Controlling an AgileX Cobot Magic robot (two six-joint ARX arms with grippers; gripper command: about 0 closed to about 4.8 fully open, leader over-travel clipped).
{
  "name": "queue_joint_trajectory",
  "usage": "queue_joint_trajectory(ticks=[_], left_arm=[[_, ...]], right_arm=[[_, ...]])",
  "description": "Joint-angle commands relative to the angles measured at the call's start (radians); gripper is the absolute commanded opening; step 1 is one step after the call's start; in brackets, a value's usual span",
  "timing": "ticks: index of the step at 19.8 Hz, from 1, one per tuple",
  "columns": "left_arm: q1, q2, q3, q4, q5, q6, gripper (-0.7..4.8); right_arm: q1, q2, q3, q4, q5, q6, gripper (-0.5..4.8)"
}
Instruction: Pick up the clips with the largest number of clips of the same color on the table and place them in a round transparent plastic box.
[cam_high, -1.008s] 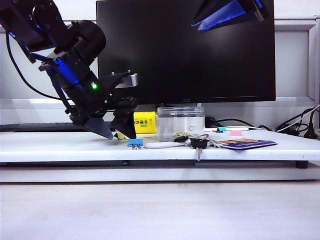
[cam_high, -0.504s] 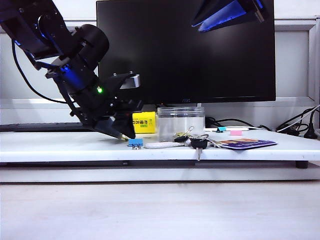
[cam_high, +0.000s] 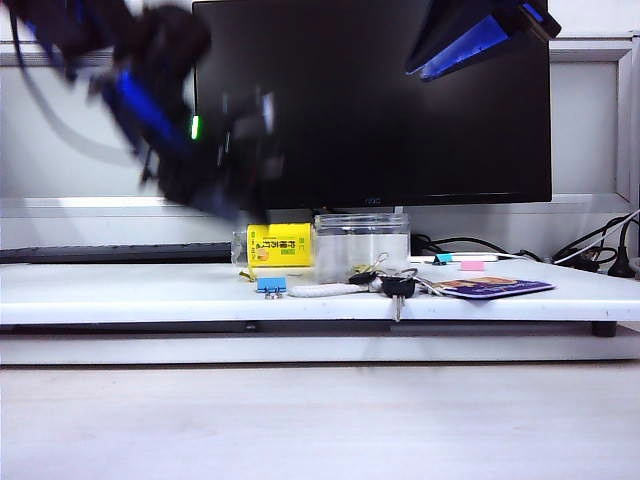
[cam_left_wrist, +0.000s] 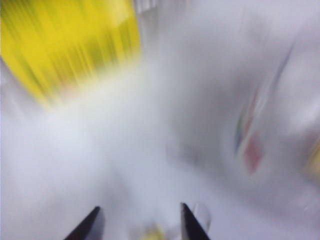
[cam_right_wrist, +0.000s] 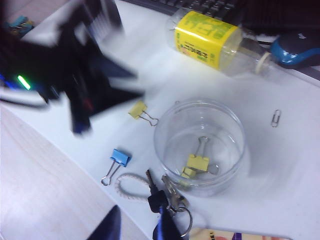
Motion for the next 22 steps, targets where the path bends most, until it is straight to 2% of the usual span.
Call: queue_joint_trajectory(ticks=[1, 4, 5, 6, 10, 11, 12, 15, 17, 21, 22], left_arm=[[0.0, -0.007, 0.074, -0.102, 0.003, 0.001, 2.06], [0.0, -0.007, 0.087, -0.188, 0.05, 0.025, 2.3], [0.0, -0.007, 0.087, -0.216, 0.09, 0.078, 2.94], [0.0, -0.007, 0.087, -0.26, 0.141, 0.192, 4.15], [0.001, -0.007, 0.088, -0.306, 0.116, 0.412, 4.14], [0.008, -0.007, 0.088, -0.317, 0.092, 0.517, 4.12], [0.009, -0.007, 0.088, -0.323, 0.071, 0.585, 4.05], [0.031, -0.007, 0.089, -0.329, 0.032, 0.714, 3.94], [0.077, -0.007, 0.089, -0.352, 0.1, 0.791, 3.39], [0.128, -0.007, 0.122, -0.462, 0.337, 0.81, 3.39], [0.129, -0.007, 0.139, -0.48, 0.357, 0.818, 3.39]], right_arm=[[0.0, -0.005, 0.004, 0.003, 0.055, -0.003, 1.04], [-0.001, -0.005, 0.003, -0.02, 0.099, -0.005, 1.04], [-0.001, -0.005, 0.003, -0.021, 0.097, -0.006, 1.04], [-0.001, -0.005, 0.004, -0.02, 0.093, -0.007, 1.04], [-0.001, -0.007, 0.004, -0.03, 0.086, -0.006, 1.04], [-0.001, -0.007, 0.003, -0.042, 0.086, -0.007, 1.04], [-0.001, -0.007, 0.003, -0.05, 0.082, -0.007, 1.03], [-0.001, -0.008, 0.003, -0.068, 0.079, -0.022, 1.03], [-0.001, -0.011, 0.003, -0.081, 0.077, -0.026, 1.03], [-0.001, -0.021, 0.004, -0.087, 0.063, -0.032, 1.03], [-0.001, -0.023, 0.004, -0.087, 0.063, -0.032, 1.03]])
